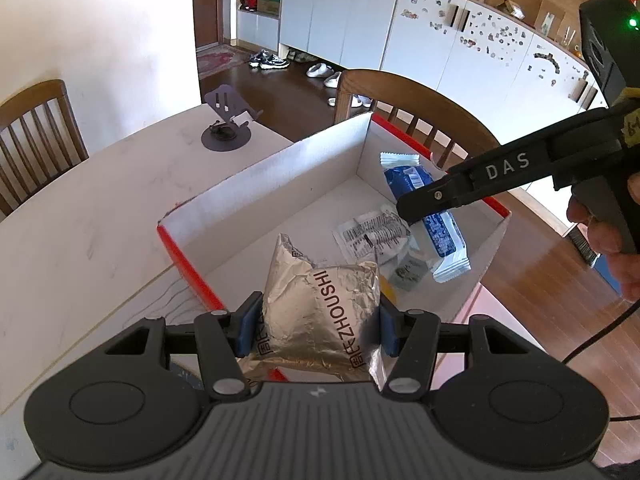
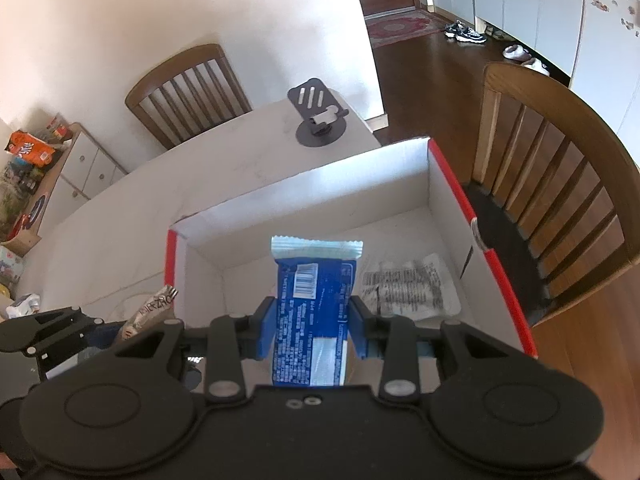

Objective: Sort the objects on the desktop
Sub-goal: 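Lift the silver bag and blue wafer bar and carry both over the shoebox, then open the left tool dropping the silver bag while the right tool drops the wafer bar, then withdraw both tools from the shoebox back over the items on the mat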

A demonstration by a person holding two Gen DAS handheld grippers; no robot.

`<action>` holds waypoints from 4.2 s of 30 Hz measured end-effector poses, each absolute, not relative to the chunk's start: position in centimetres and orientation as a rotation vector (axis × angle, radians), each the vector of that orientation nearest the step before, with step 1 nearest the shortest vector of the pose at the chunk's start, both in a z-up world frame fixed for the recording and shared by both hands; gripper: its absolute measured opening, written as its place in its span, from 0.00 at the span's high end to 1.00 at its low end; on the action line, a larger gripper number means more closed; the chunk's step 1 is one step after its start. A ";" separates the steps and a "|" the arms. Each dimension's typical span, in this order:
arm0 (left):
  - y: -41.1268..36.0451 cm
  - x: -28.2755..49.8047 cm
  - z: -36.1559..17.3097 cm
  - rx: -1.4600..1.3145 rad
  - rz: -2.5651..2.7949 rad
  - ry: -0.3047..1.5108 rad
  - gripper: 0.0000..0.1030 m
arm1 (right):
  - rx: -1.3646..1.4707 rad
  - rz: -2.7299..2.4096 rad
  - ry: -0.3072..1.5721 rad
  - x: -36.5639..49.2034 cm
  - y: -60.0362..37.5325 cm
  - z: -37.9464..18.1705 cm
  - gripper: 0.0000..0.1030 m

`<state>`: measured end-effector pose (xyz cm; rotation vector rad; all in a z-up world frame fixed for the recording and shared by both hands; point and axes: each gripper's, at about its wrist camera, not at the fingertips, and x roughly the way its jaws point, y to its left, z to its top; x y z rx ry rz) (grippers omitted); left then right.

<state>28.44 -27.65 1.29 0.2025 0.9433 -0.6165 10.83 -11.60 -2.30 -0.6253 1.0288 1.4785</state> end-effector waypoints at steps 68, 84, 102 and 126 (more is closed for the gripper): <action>-32.5 33.4 -2.8 0.277 -0.617 1.025 0.47 | -0.682 1.229 1.133 10.9 -3.1 -11.9 0.53; -31.5 31.0 0.2 0.226 -0.609 0.982 0.47 | -0.626 1.326 1.082 11.0 -6.1 -7.2 0.50; -29.4 27.1 3.4 0.177 -0.635 0.931 0.45 | -0.574 1.356 1.054 9.3 -11.8 -3.5 0.47; -22.9 21.7 4.1 0.101 -0.579 0.896 0.29 | -0.492 1.316 1.020 4.7 -16.6 -2.6 0.23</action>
